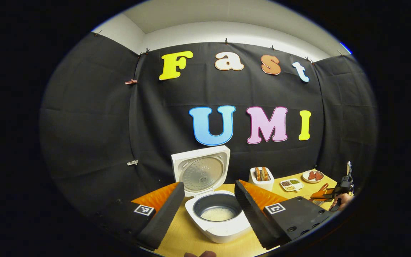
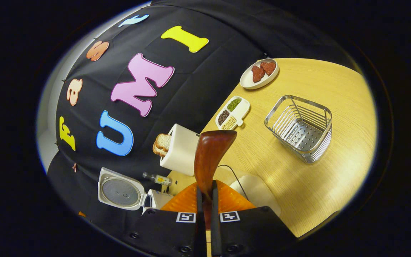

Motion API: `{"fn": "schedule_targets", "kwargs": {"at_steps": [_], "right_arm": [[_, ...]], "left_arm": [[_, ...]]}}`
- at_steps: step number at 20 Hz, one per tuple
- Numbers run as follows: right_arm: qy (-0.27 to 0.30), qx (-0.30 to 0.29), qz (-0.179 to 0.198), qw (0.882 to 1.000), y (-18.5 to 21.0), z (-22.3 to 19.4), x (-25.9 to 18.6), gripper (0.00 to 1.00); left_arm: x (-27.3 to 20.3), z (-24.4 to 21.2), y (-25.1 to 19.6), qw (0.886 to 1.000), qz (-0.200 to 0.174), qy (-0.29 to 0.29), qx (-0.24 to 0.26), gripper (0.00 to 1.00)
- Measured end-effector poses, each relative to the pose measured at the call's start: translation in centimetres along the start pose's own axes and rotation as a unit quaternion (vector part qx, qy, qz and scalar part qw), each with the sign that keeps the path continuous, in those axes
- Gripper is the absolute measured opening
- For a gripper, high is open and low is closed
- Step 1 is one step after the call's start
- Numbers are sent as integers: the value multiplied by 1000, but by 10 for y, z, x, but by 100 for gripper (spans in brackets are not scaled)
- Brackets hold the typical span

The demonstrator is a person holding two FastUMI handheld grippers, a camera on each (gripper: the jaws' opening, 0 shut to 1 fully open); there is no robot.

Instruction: Close the left gripper, press the button to open the rice cooker; take a wooden spoon from the chopstick holder with the right hand, scoop a spoonful of rice and pour it into the rice cooker, then put the wooden spoon back into the chopstick holder.

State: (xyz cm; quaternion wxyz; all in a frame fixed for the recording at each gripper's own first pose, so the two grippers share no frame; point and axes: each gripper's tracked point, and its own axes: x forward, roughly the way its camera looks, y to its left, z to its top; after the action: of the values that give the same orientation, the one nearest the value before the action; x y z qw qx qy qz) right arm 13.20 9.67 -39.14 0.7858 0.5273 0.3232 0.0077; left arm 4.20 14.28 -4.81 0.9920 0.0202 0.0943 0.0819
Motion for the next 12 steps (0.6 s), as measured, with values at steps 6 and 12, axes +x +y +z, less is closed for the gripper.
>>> {"fn": "schedule_targets", "kwargs": {"at_steps": [6,12], "right_arm": [[-24,72,18,997,24,19,-12,10],[-41,102,55,992,73,26,-31,10]], "left_arm": [[-7,-1,-3,1000,-14,0,-7,97],[-8,-9,5,999,-26,3,-25,97]]}}
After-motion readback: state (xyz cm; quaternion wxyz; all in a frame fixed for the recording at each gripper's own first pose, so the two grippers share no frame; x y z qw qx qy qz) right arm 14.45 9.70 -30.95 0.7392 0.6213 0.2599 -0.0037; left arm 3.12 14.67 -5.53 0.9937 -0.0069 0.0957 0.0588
